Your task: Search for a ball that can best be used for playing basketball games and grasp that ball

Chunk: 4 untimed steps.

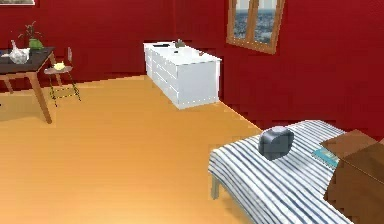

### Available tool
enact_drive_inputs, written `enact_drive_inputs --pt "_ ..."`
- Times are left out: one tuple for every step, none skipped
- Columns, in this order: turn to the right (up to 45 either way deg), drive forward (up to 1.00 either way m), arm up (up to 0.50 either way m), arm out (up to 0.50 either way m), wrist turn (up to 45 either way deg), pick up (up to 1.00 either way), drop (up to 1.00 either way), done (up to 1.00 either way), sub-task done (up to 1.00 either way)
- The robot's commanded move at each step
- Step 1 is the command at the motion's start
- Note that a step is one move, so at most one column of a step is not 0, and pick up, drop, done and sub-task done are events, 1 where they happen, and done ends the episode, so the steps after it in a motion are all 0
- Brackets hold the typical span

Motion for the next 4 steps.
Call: enact_drive_inputs --pt "0.0 0.0 0.0 0.0 45.0 0.0 0.0 0.0 0.0" --pt "0.0 0.0 0.0 0.0 45.0 0.0 0.0 0.0 0.0" --pt "0.0 0.0 0.0 0.0 45.0 0.0 0.0 0.0 0.0" --pt "0.0 0.0 0.0 0.0 27.0 0.0 0.0 0.0 0.0"
